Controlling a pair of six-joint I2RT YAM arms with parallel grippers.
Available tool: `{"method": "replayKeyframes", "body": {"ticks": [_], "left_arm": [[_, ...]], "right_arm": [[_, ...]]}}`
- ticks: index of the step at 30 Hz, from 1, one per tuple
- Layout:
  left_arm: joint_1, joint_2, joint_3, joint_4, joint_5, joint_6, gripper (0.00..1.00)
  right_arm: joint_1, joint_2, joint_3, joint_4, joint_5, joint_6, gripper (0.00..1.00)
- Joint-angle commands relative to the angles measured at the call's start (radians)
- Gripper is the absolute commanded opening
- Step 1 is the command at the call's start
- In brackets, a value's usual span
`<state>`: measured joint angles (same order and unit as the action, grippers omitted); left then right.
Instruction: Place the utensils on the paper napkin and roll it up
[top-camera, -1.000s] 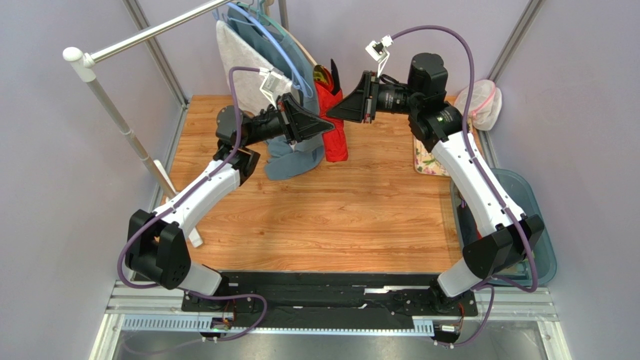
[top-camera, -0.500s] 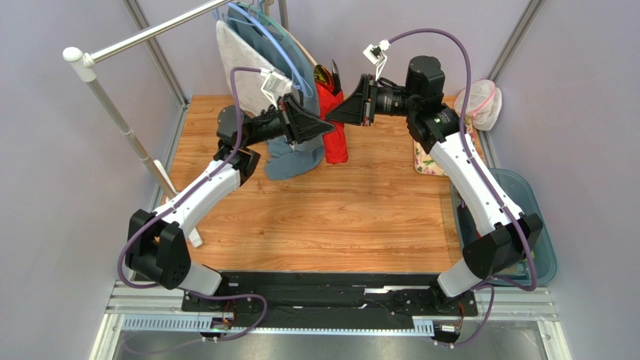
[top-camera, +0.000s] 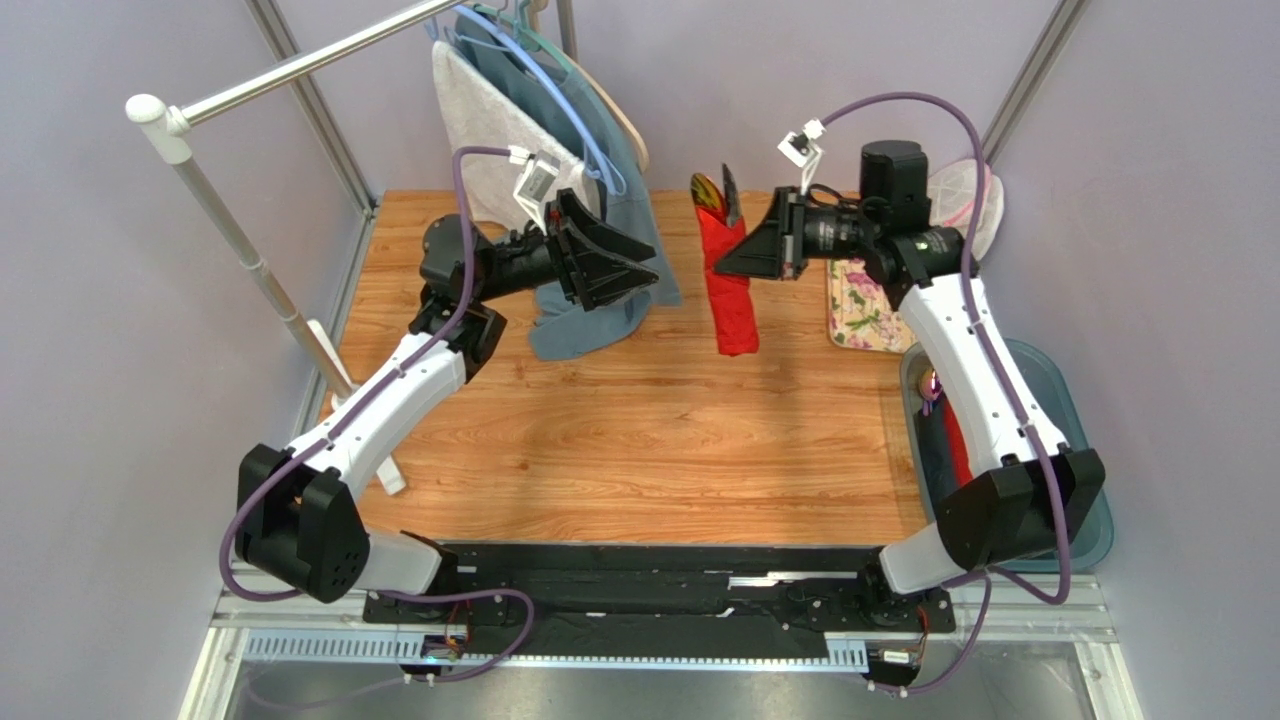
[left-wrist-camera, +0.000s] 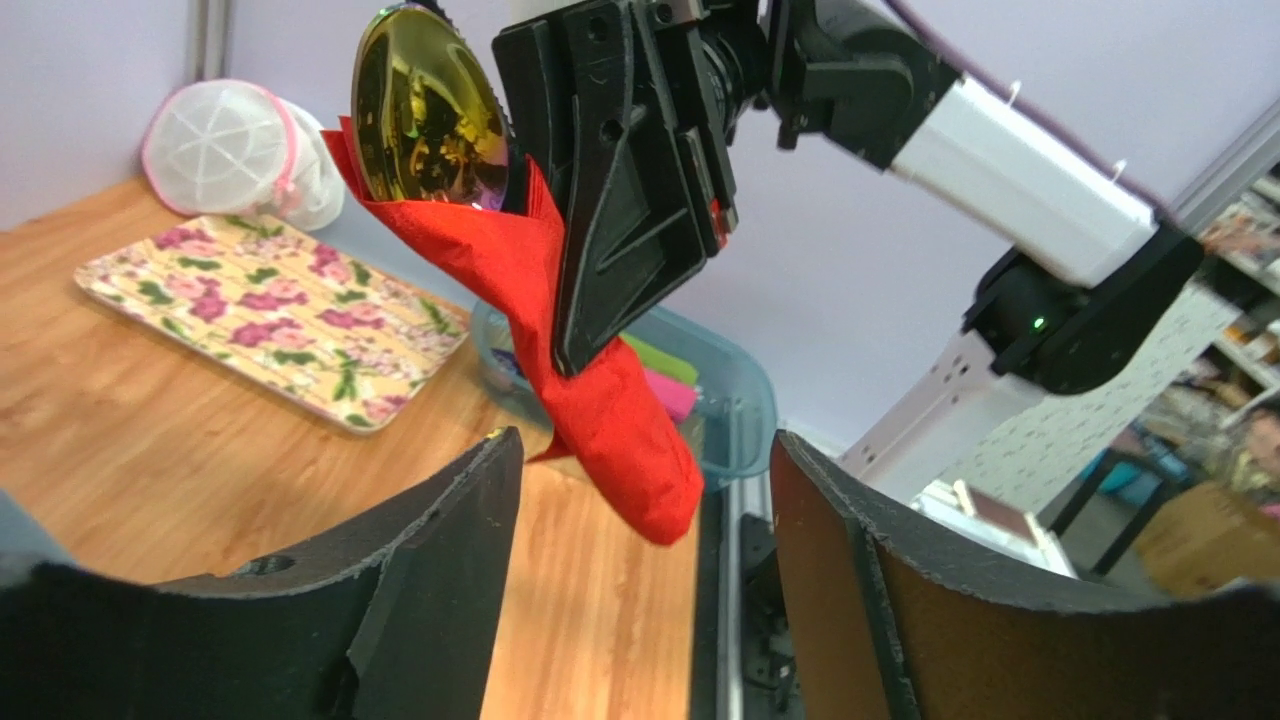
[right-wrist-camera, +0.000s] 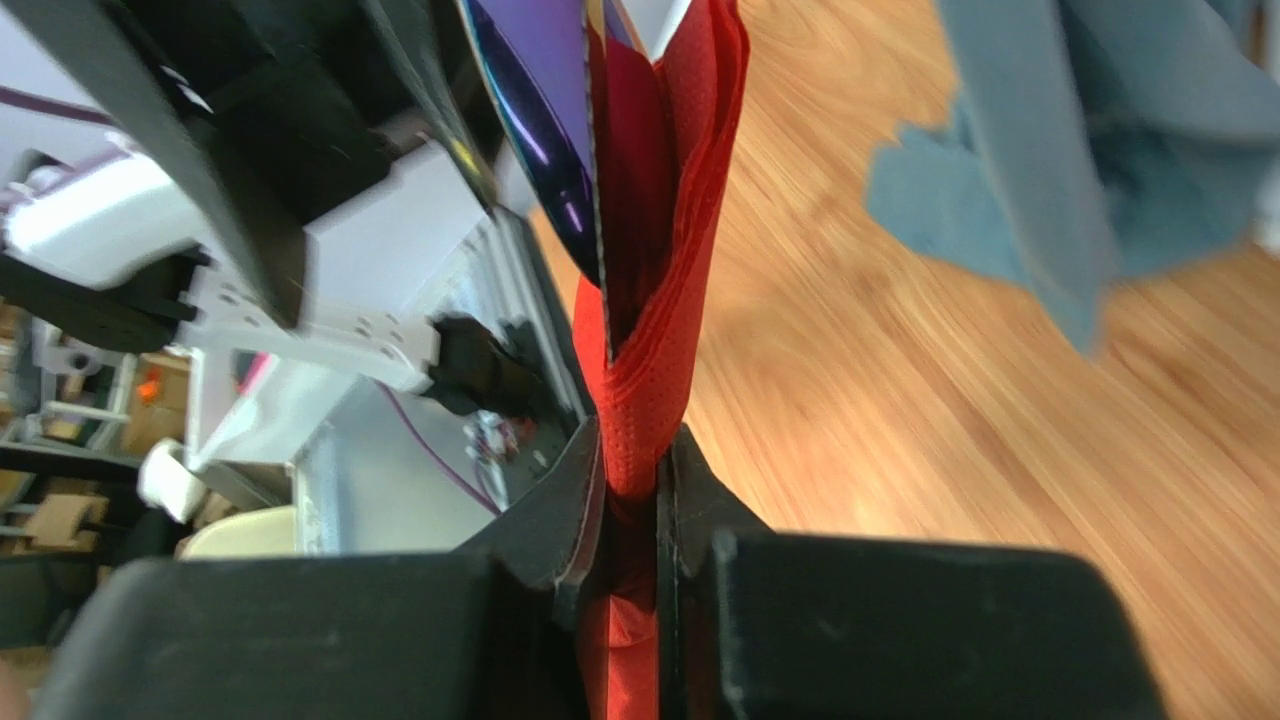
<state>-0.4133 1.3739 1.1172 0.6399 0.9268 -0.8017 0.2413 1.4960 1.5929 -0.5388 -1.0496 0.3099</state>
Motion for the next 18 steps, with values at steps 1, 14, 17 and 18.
{"method": "replayKeyframes", "body": {"ticks": [1, 14, 17, 18], "left_arm": [[0.001, -0.035, 0.010, -0.103, 0.058, 0.156, 0.74], [-0.147, -0.052, 0.027, -0.506, 0.021, 0.544, 0.77], [-0.148, -0.039, 0.032, -0.529, 0.029, 0.550, 0.77], [-0.148, -0.035, 0.044, -0.539, 0.032, 0.553, 0.77]], "right_arm": [[-0.118, -0.069, 0.002, -0.313, -0.023, -0.302, 0.00], [-0.649, -0.062, 0.018, -1.049, 0.181, -1.083, 0.00], [-0.767, -0.062, -0.013, -1.128, 0.244, -1.193, 0.00], [-0.822, -0.063, -0.027, -1.129, 0.281, -1.219, 0.00]]}}
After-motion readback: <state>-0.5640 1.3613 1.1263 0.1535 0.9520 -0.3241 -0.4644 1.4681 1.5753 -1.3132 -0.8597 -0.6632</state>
